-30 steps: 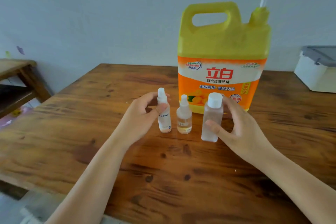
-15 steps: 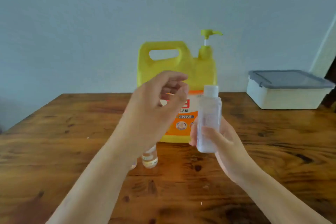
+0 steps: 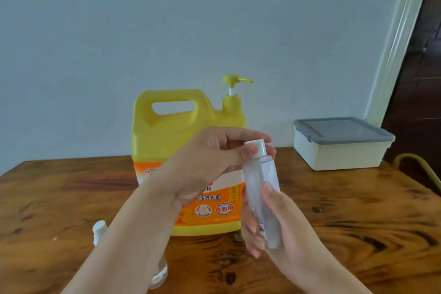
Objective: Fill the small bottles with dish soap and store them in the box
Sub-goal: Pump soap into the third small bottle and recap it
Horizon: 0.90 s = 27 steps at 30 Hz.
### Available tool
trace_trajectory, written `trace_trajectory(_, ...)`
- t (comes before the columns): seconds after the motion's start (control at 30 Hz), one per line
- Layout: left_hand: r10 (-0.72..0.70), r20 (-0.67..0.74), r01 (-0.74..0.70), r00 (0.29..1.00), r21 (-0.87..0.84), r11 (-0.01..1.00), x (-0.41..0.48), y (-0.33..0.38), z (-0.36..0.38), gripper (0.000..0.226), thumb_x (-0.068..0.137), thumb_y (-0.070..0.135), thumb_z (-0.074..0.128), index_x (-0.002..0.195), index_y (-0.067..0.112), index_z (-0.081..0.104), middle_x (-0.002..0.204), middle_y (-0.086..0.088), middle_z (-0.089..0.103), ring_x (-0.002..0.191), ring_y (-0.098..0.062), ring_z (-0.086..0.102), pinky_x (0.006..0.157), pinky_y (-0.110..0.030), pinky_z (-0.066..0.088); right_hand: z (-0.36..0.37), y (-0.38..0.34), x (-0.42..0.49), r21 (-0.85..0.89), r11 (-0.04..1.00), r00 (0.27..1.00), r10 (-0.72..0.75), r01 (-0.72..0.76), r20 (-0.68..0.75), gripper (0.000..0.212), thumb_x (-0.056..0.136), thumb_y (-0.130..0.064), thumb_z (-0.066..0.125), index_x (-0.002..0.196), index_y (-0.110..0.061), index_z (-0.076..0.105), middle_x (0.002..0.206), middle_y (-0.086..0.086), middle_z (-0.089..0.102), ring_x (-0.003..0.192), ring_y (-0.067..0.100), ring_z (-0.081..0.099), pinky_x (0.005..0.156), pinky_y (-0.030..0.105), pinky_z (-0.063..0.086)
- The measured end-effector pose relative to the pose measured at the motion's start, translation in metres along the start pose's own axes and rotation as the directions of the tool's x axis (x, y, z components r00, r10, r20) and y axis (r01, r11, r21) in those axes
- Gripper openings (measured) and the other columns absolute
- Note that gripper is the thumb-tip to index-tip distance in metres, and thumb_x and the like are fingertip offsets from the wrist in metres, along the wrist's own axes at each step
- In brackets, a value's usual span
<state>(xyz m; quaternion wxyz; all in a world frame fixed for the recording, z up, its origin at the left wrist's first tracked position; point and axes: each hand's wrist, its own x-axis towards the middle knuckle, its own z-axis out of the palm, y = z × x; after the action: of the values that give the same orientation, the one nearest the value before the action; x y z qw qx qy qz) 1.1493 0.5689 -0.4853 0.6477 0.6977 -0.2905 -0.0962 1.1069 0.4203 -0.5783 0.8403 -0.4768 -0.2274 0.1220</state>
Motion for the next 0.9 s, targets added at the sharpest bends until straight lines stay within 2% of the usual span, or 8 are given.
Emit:
trace_trajectory(0.23,-0.020,-0.101,0.028,0.995,0.079,0.997,-0.009,0.014,0.005,0.017,0.090,0.012,0.064,0.104,0.010,0.074,0.094,-0.008,0.077,0.092,-0.018,0.074,0.088,-0.032,0.058,0.018,0.006,-0.001,-0.028,0.998,0.997,-0.057,0.055,-0.054,0.048,0.074,-0.057,0.071,0.088,-0.012,0.059,0.063,0.010,0.054,0.045,0.017,0.049,0.043,0.025,0.046)
trace_trajectory(0.3,-0.011,-0.131,0.032,0.991,0.158,0.987,-0.012,0.016,0.007,0.014,0.087,0.020,0.069,0.098,0.016,0.077,0.090,-0.005,0.078,0.091,-0.021,0.074,0.091,-0.039,0.056,0.024,0.007,-0.003,-0.175,0.979,0.984,-0.127,0.104,-0.121,0.050,0.075,-0.059,0.068,0.088,-0.012,0.058,0.062,0.008,0.056,0.045,0.018,0.050,0.042,0.027,0.046)
trace_trajectory(0.4,0.041,-0.206,0.022,0.978,0.295,0.955,-0.013,0.015,0.009,0.028,0.068,0.044,0.079,0.087,0.023,0.078,0.083,-0.001,0.077,0.084,-0.023,0.072,0.088,-0.041,0.056,0.026,0.005,-0.006,-0.566,0.809,0.925,-0.322,0.158,-0.202,0.028,0.080,-0.057,0.061,0.084,-0.029,0.060,0.058,0.001,0.060,0.045,0.015,0.054,0.045,0.031,0.049)
trace_trajectory(0.53,0.055,-0.226,-0.005,0.973,0.215,0.976,-0.009,0.012,0.014,0.038,0.065,0.049,0.082,0.079,0.021,0.061,0.069,0.002,0.054,0.062,-0.012,0.052,0.060,-0.024,0.044,0.029,-0.001,-0.009,-0.727,0.670,0.885,-0.420,0.153,-0.201,0.039,0.077,-0.067,0.060,0.091,-0.030,0.062,0.059,0.006,0.059,0.044,0.019,0.053,0.043,0.045,0.050)
trace_trajectory(0.63,0.070,-0.189,-0.050,0.980,0.107,0.993,-0.006,0.007,0.021,0.028,0.078,0.037,0.074,0.099,0.020,0.067,0.094,-0.002,0.072,0.089,-0.017,0.070,0.082,-0.034,0.056,0.033,-0.001,-0.010,-0.762,0.628,0.878,-0.442,0.158,-0.182,0.046,0.076,-0.070,0.060,0.095,-0.027,0.062,0.059,0.010,0.057,0.046,0.026,0.053,0.044,0.050,0.047)
trace_trajectory(0.7,0.061,-0.077,-0.060,0.995,0.017,0.998,-0.008,0.007,0.023,0.024,0.090,0.025,0.066,0.113,0.018,0.068,0.109,-0.004,0.073,0.108,-0.022,0.067,0.098,-0.041,0.052,0.028,-0.003,-0.009,-0.734,0.661,0.866,-0.450,0.159,-0.218,0.044,0.076,-0.068,0.061,0.090,-0.027,0.062,0.057,0.010,0.058,0.044,0.021,0.053,0.043,0.047,0.048)
trace_trajectory(0.8,0.032,0.022,-0.031,0.999,-0.019,0.999,-0.011,0.011,0.014,0.027,0.097,0.014,0.056,0.123,0.015,0.065,0.116,-0.004,0.072,0.114,-0.015,0.065,0.100,-0.033,0.050,0.019,-0.008,-0.007,-0.742,0.659,0.838,-0.470,0.125,-0.277,0.043,0.074,-0.068,0.059,0.086,-0.027,0.061,0.058,0.006,0.060,0.044,0.013,0.055,0.042,0.030,0.050)
trace_trajectory(0.9,0.047,-0.025,-0.042,0.999,0.157,0.987,-0.015,0.018,0.005,0.030,0.092,0.023,0.063,0.122,0.021,0.065,0.108,0.002,0.075,0.106,-0.012,0.069,0.095,-0.033,0.053,0.016,-0.007,-0.006,-0.750,0.649,0.841,-0.471,0.127,-0.265,0.037,0.074,-0.066,0.058,0.087,-0.032,0.060,0.061,-0.003,0.063,0.047,0.009,0.059,0.045,0.022,0.049)
